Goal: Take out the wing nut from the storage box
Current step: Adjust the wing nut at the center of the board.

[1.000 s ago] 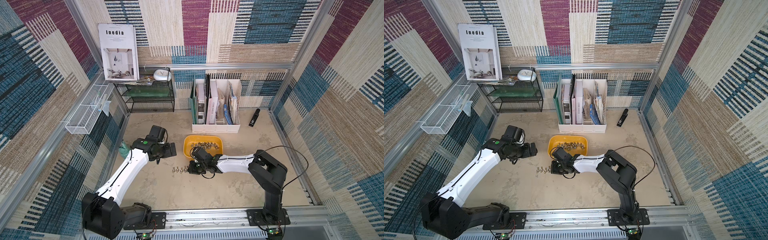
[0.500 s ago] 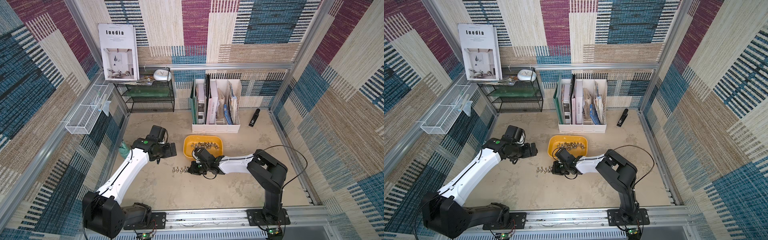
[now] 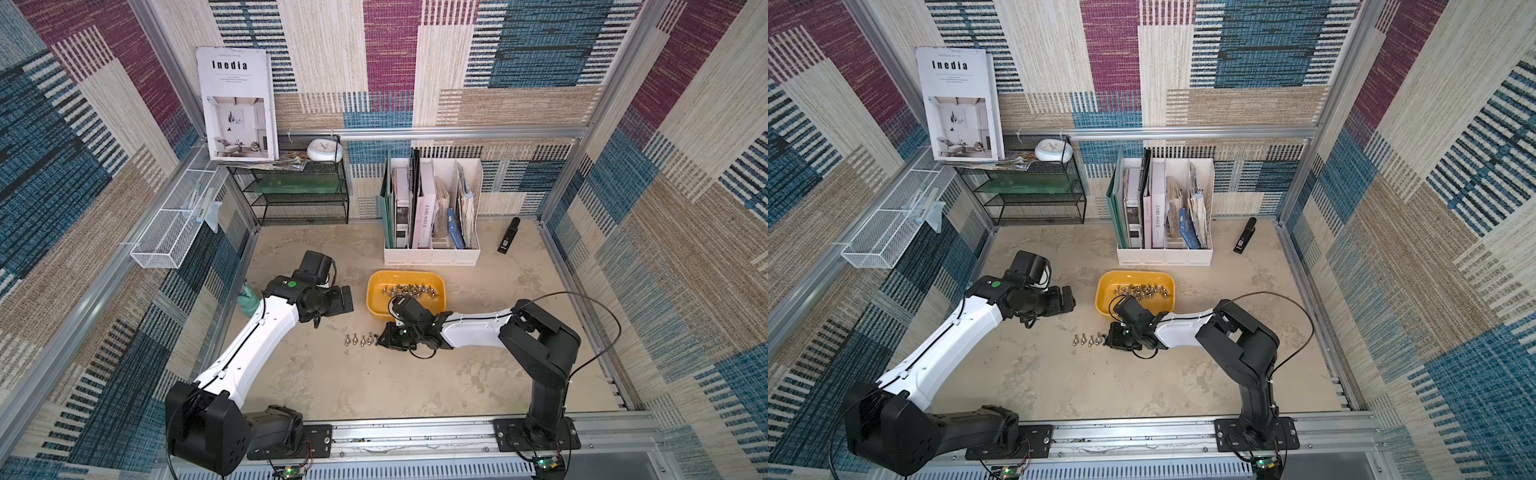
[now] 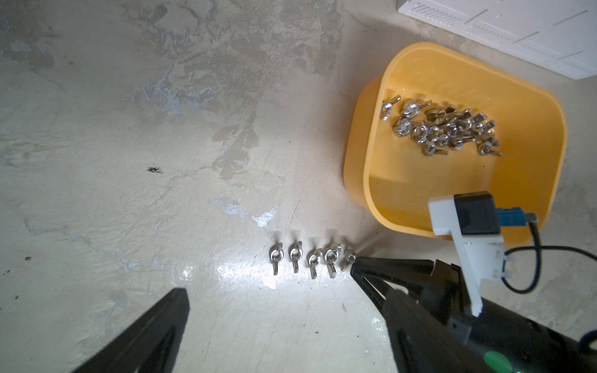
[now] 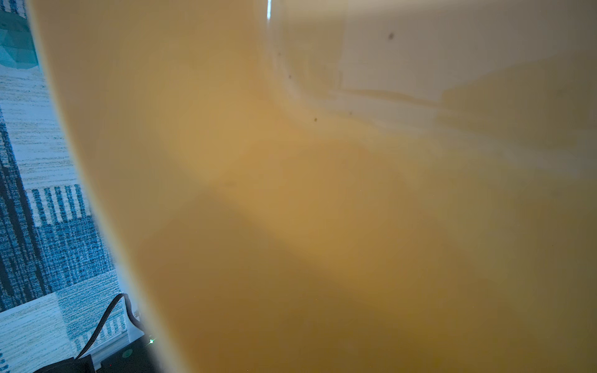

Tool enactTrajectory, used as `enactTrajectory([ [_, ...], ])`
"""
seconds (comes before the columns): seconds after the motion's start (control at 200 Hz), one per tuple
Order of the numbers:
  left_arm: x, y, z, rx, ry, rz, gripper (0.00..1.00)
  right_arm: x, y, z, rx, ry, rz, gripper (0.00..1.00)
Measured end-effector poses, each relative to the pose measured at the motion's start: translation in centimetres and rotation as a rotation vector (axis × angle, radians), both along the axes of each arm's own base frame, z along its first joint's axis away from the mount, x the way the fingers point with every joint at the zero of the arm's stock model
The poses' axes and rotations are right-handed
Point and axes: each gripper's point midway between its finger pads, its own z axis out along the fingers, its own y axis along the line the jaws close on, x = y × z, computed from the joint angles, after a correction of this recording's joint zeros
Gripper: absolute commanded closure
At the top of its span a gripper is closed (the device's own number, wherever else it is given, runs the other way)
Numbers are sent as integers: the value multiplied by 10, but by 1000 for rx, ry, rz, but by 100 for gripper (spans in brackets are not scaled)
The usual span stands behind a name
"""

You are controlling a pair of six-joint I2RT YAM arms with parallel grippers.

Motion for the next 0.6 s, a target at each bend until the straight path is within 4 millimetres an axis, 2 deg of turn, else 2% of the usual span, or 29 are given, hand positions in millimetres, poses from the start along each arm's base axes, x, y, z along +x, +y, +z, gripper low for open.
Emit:
enactTrajectory([
  [0.436,0,0,0,-1,-1,0,1,9,3,1,-38,3,-13,75],
  [0.601,0,0,-1,-1,-1,0,1,9,-9,4,-82,-30,-15,73],
])
